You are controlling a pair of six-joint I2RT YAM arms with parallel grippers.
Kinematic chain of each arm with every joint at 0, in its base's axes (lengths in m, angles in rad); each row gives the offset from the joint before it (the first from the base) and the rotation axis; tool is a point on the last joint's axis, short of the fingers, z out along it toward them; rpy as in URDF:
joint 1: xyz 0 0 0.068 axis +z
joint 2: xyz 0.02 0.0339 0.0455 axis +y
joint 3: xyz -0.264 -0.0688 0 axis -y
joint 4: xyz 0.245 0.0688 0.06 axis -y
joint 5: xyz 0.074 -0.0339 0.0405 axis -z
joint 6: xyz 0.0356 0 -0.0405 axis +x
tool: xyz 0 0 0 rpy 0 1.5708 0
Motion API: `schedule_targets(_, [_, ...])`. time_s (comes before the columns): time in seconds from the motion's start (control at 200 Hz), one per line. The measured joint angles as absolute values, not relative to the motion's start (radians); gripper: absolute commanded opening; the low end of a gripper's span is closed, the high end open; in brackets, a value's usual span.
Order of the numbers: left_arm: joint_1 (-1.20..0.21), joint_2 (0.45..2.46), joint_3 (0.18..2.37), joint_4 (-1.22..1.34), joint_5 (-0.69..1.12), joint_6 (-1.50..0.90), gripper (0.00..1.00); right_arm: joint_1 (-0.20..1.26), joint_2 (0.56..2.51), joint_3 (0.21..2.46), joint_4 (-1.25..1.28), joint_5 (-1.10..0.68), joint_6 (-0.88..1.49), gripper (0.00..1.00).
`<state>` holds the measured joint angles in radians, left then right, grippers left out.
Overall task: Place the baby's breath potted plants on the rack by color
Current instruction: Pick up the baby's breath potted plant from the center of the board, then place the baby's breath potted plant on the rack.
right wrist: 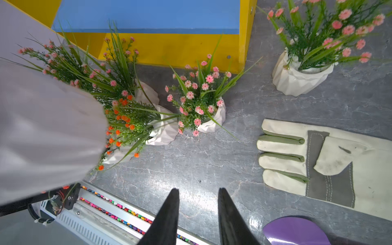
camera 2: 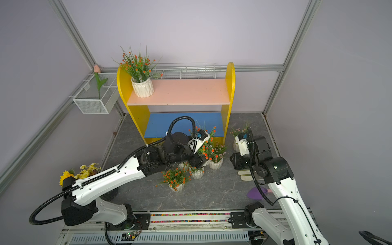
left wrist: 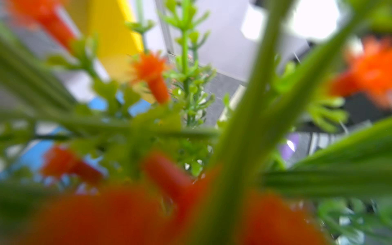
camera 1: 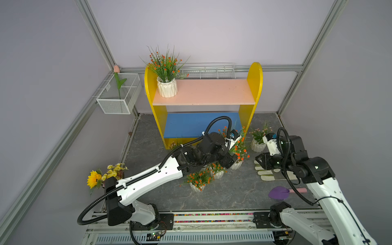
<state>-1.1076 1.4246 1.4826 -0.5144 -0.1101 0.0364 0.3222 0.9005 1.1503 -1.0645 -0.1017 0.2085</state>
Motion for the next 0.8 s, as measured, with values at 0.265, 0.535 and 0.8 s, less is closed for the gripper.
schedule_targets(0.265, [-1.0, 1.454, 1.773, -0.683, -0.216, 0.017, 0.13, 0.322, 0.899, 1.11, -1.056, -0.121, 0.209, 0.34])
schedule_targets(0.535, [-0.956, 1.594, 2.114, -0.827, -0.255, 0.028, 0.12, 0.322, 0.881, 1.105, -1.049, -0.133, 0.209, 0.34])
schedule_targets(0.8, [-0.853, 1.756, 2.375, -0.934, -0.254, 0.027, 0.11, 0.322, 0.867, 1.1, -1.042, -0.154, 0.208, 0.34])
